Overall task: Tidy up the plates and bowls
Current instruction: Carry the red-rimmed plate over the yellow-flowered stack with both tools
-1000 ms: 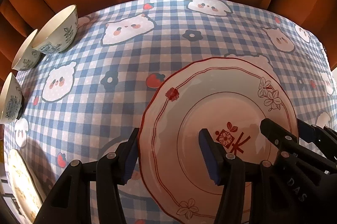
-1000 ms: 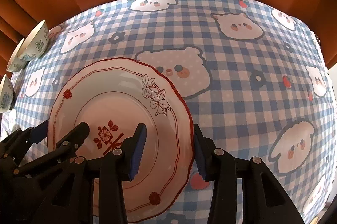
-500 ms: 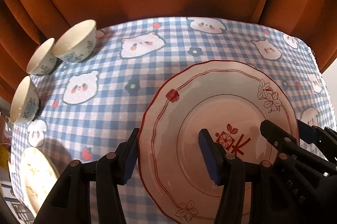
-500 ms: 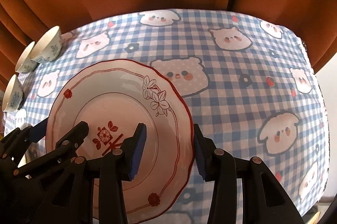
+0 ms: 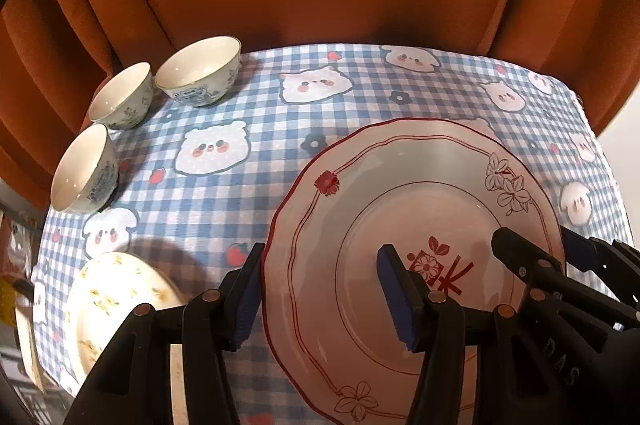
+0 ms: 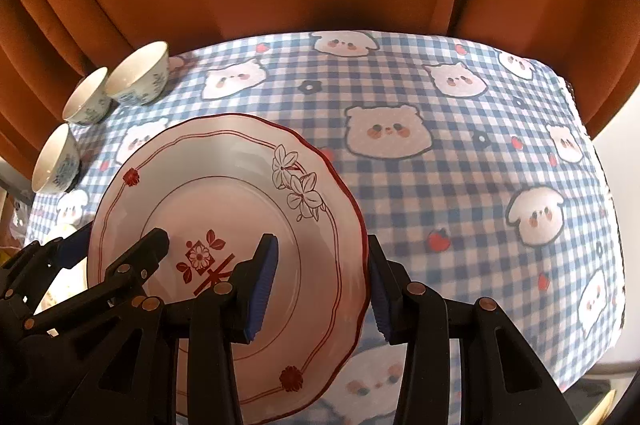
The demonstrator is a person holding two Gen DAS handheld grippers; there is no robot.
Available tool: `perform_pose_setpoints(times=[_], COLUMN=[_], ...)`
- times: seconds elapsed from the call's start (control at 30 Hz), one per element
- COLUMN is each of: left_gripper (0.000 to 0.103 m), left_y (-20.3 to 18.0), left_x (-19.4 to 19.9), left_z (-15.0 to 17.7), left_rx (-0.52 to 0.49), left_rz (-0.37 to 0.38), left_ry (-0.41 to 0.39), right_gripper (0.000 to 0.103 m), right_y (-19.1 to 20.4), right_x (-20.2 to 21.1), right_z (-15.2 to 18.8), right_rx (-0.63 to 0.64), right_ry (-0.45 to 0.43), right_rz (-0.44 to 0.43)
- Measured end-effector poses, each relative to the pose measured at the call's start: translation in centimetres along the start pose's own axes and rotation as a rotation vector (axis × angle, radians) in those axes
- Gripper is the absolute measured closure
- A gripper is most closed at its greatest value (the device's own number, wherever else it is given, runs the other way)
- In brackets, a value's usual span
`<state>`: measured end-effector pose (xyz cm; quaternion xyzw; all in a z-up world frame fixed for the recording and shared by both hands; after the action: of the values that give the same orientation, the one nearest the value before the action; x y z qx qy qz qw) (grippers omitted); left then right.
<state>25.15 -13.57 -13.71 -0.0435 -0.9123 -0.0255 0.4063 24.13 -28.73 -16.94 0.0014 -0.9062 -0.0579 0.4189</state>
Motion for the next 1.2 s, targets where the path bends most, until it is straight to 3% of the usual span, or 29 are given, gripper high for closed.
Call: perform_pose_setpoints(times=[0.27,0.7,1.2], left_gripper=[0.047,0.047,0.047], left_y=[4.2,13.6,20.1], left_x=[2.8,6.9,5.6], left_z=[2.0,4.5,9.2], left_rx=[0.006,0.008,0.043], left_rz=[0.050,0.066,0.040], left_ry=[-0.019,-0.072,-0.005], right_gripper=[0.057,0.057,0.057], right_y=[3.9,14.1,21.6], right_x=[2.7,5.7,4.1], right_z=[2.2,5.2,7.7], right_rx=[-0.031,-0.031,0.022], right_ry=[-0.018,-0.045,0.002], right_rz=[0.052,0.058,0.075])
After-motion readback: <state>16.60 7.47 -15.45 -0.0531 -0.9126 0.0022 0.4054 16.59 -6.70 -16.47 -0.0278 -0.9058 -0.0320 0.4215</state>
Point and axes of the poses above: each gripper's, at about its wrist camera, not at the fingertips, and x roughly against the way its jaws point, y to its left, z to its underside, the point moved 10 cm from there along -x, roughly the way its jaws point, and after that the axes turned 11 degrees about -y, right-handed, at the moved point
